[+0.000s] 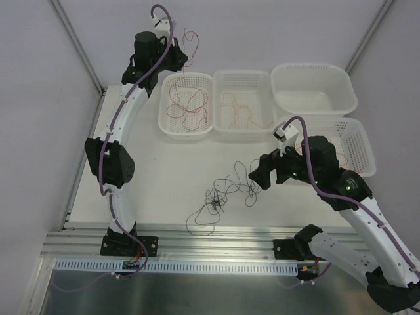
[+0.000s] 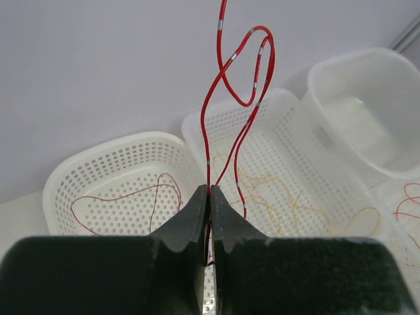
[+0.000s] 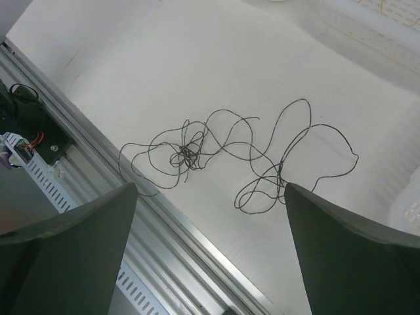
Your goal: Untangle the cables
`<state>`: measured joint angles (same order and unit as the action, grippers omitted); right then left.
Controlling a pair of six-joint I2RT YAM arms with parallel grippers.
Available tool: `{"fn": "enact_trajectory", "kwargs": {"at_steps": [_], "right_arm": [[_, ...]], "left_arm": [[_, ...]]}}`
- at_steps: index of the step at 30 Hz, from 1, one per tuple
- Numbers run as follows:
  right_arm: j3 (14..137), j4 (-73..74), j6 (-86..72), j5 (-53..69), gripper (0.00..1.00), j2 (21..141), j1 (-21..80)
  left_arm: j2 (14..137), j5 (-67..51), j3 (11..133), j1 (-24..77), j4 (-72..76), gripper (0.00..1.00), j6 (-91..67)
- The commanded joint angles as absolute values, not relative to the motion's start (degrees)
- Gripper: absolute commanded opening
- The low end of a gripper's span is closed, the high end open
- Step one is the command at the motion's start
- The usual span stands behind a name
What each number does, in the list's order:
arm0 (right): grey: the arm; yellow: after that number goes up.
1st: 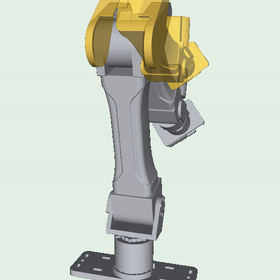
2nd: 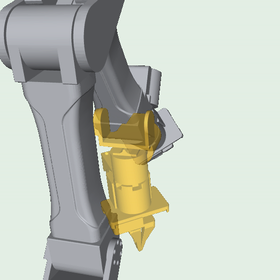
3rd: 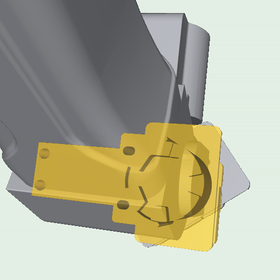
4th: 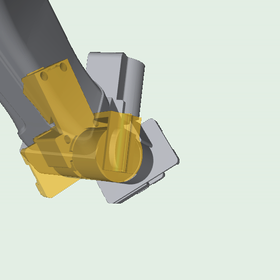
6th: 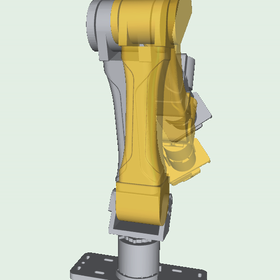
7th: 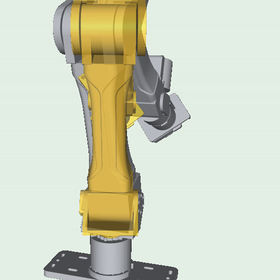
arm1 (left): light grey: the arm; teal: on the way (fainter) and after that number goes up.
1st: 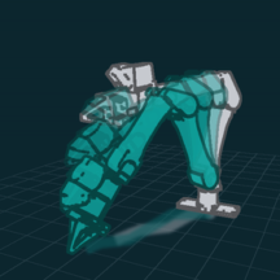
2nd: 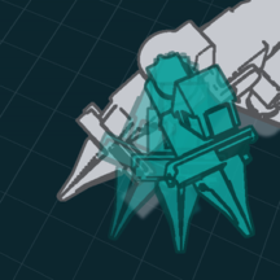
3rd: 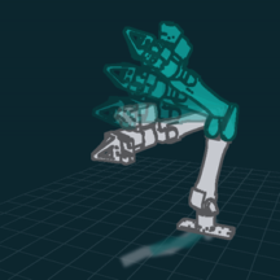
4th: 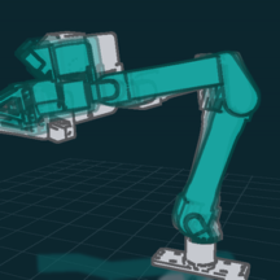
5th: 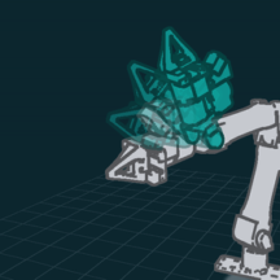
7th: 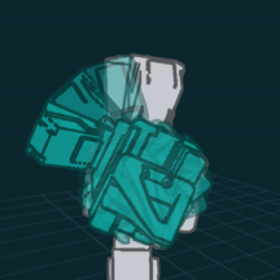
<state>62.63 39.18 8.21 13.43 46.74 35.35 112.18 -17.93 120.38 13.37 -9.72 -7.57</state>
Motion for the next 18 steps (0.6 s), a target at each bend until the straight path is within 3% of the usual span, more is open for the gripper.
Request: {"fn": "enact_trajectory", "kwargs": {"at_steps": [1, 3, 7, 11, 14, 18], "right_arm": [[62.23, 40.16, 8.96, 10.55, 0.99, 46.05, 35.59], [61.79, 40.43, 8.96, 10.11, 0.99, 46.32, 35.59], [60.91, 40.25, 8.96, 9.41, 1.0, 47.11, 35.51], [60.21, 39.82, 8.79, 8.96, 1.0, 47.9, 35.59], [59.68, 39.9, 8.18, 8.7, 1.0, 48.86, 35.59], [59.07, 40.43, 7.04, 8.87, 1.0, 50.97, 35.68]], "left_arm": [[119.08, -16.0, 124.62, 12.22, -9.67, 0.04, -9.57], [122.76, -15.03, 124.81, 11.87, -9.41, 0.13, -10.45], [124.19, -16.6, 121.56, 10.64, -9.41, 0.61, -14.66], [118.58, -17.75, 113.74, 10.63, -9.4, 0.89, -15.29], [111.29, -18.1, 107.35, 10.63, -9.49, 0.99, -16.08], [97.78, -19.68, 95.74, 10.9, -9.58, 0.99, -19.94]]}}
